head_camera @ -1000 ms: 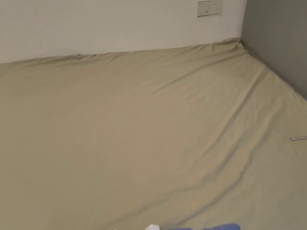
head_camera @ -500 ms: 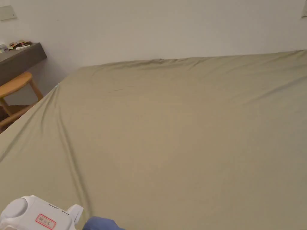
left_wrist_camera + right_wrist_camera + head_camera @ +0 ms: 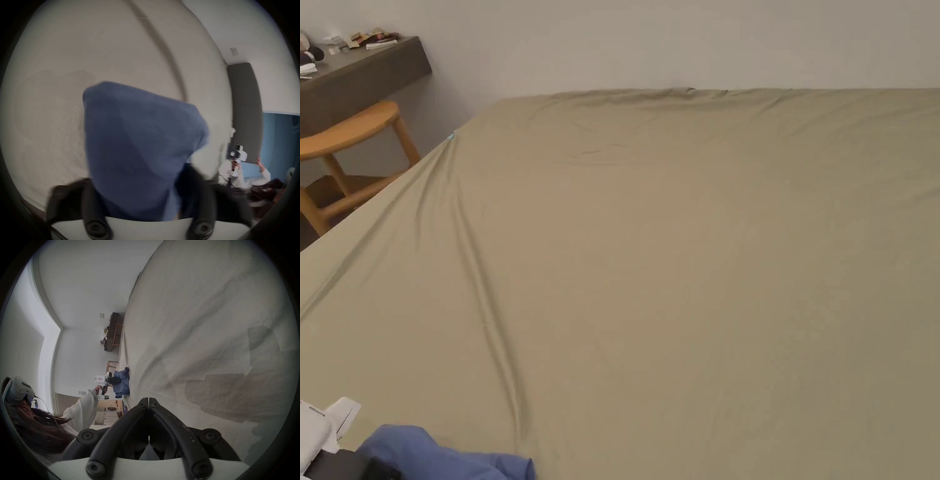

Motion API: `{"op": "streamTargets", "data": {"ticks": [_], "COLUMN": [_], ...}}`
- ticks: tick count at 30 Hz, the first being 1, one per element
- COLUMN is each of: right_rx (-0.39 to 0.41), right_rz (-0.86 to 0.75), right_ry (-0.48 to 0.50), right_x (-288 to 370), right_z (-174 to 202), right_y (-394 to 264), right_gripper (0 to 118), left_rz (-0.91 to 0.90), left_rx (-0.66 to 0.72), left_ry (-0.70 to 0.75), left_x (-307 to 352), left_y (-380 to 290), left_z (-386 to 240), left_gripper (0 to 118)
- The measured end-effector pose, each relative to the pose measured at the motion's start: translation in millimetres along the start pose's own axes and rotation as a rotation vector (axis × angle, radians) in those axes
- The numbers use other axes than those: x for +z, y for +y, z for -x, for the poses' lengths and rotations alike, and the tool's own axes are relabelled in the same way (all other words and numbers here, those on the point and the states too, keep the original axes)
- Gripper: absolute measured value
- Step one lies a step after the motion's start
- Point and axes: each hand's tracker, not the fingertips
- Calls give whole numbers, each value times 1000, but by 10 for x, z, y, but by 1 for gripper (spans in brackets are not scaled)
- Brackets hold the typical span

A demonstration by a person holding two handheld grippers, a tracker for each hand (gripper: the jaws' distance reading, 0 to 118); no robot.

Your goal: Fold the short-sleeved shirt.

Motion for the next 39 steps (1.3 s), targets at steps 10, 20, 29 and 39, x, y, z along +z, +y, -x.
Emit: {"op": "streamTargets", "data": {"ticks": [10, 20, 29, 39], "right_rx": [253, 831, 997, 1013], "right_rz": [-300, -995, -1221, -1254], "right_ry": [-218, -517, -572, -587], "right_x": [759, 1931, 2472, 2658], "right_z": [755, 3252, 3990, 3932], "right_y": [356, -193, -928, -1161], "right_gripper": [0, 0, 0, 0], "left_rz": [-391, -1581, -1722, -1680], "left_rx": [-40, -291, -462, -518], "left_ry": [502, 330, 330, 358], "left_x": [714, 1519, 1123, 1023], "left_y": [-780, -2485, -3286, -3373], "left_z": [-765, -4159, -5529, -5786], "left_gripper": [116, 118, 14, 0]}}
